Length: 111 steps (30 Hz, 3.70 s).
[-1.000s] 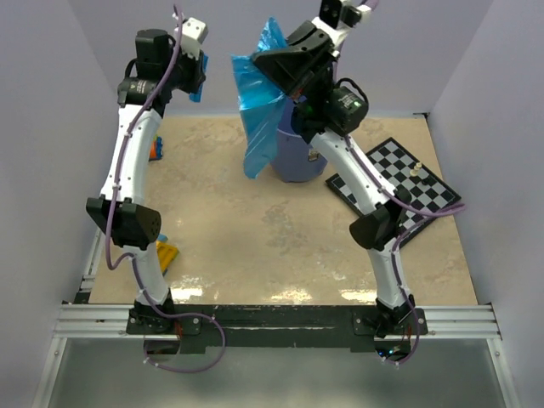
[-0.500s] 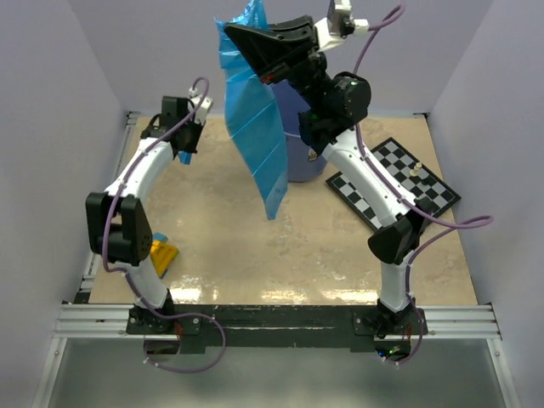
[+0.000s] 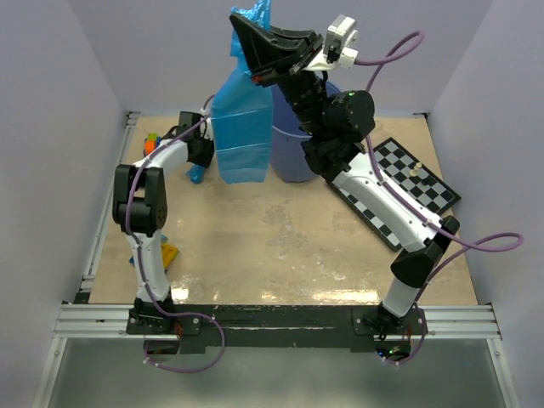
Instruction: Put the trash bags into the trash bin
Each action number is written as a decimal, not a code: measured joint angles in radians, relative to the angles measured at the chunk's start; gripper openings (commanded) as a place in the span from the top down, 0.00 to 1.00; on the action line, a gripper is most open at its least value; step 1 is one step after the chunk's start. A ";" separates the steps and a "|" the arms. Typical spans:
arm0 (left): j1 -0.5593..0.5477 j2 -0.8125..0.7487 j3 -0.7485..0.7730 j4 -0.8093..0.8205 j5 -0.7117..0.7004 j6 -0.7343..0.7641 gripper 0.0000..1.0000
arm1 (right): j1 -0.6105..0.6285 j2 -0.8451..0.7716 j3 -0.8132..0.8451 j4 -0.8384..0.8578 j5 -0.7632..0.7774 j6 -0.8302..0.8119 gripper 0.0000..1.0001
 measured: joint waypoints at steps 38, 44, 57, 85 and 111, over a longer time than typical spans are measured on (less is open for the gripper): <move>-0.187 -0.757 -0.657 0.777 0.912 -0.207 1.00 | 0.002 0.142 0.169 -0.026 0.286 -0.276 0.99; -0.187 -0.800 -0.653 0.573 1.015 -0.148 1.00 | -0.048 0.174 0.055 -0.086 0.326 -0.327 0.83; -0.082 -1.129 -0.791 -0.033 1.179 0.015 1.00 | -0.059 0.287 -0.297 -0.409 0.060 -0.261 0.24; 0.056 -0.441 -0.495 -0.209 1.509 -0.629 1.00 | 0.012 -0.440 -1.062 -0.498 -0.303 -1.189 0.20; 0.058 -0.370 -0.533 -0.029 1.517 -0.987 1.00 | 0.013 -0.229 -0.961 -0.704 -0.326 -1.578 0.55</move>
